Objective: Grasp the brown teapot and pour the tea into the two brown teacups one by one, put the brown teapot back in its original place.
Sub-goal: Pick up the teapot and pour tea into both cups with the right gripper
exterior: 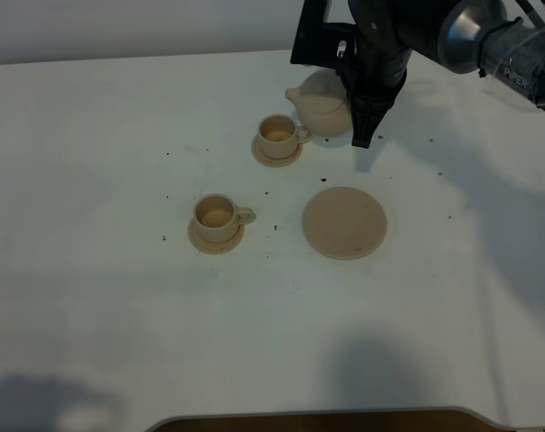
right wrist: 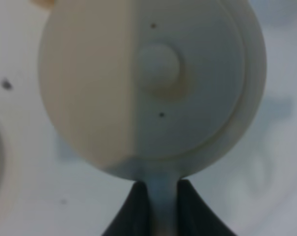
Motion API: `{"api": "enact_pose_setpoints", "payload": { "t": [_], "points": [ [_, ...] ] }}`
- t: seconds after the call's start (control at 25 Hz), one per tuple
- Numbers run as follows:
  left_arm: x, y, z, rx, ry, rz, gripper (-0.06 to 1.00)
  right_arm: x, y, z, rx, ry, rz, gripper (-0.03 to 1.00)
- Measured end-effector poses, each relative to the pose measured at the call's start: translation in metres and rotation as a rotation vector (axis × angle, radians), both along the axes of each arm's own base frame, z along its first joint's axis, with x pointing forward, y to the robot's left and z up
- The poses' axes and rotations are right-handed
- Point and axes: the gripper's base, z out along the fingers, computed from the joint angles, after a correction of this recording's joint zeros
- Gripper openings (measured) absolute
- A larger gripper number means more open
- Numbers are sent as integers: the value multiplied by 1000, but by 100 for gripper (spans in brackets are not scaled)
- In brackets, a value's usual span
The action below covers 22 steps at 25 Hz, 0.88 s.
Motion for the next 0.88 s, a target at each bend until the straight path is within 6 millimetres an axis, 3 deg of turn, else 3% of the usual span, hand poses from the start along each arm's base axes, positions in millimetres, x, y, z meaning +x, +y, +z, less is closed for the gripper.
{"api": "enact_pose_setpoints", "payload": {
  "t": [0.2,0.88],
  "points": [
    [0,0,0,0,0,0,36,2,0,-8,-66,-16,22,12],
    [0,0,0,0,0,0,36,-8,32,-14,-286,-136,191,12]
  ]
}}
